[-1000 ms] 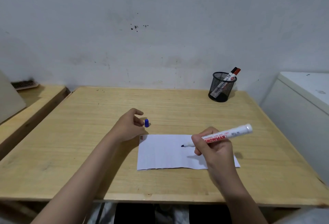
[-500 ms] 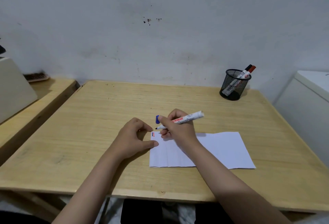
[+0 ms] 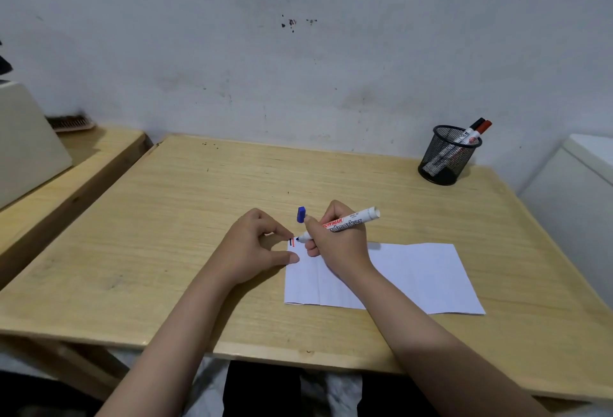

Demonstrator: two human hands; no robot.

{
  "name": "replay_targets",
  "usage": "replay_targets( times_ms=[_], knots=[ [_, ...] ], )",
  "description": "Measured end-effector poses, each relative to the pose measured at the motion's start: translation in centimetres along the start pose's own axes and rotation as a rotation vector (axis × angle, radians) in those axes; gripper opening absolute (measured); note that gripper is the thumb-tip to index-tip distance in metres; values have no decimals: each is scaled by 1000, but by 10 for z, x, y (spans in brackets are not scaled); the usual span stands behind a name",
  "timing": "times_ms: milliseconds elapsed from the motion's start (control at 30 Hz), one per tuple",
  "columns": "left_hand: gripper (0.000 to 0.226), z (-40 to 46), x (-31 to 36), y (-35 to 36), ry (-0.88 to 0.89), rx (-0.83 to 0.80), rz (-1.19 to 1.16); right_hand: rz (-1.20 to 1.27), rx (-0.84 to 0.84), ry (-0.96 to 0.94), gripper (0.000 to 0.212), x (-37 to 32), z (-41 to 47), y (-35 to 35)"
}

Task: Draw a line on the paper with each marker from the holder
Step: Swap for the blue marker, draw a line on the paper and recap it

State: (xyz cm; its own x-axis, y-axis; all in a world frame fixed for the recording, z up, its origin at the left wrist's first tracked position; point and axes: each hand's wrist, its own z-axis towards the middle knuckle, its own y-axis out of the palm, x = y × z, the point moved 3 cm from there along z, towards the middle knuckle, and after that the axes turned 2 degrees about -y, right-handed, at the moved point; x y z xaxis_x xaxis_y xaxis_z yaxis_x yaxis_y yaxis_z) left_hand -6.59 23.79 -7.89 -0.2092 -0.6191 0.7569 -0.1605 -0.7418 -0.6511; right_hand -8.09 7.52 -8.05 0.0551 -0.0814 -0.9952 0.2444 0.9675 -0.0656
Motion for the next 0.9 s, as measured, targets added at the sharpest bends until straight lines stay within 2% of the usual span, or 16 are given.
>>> replay_targets(
  times_ms=[167,667,900],
  knots=[
    [50,0,-2,0,-1,32,89,-26,4,-4,34,2,2,1],
    [37,2,-8,2,-14,42,75,-33,-39,67,30,3,5,1],
    [44,3,-3,1,-20,17,92,234,109,91,33,0,5,-12]
  ],
)
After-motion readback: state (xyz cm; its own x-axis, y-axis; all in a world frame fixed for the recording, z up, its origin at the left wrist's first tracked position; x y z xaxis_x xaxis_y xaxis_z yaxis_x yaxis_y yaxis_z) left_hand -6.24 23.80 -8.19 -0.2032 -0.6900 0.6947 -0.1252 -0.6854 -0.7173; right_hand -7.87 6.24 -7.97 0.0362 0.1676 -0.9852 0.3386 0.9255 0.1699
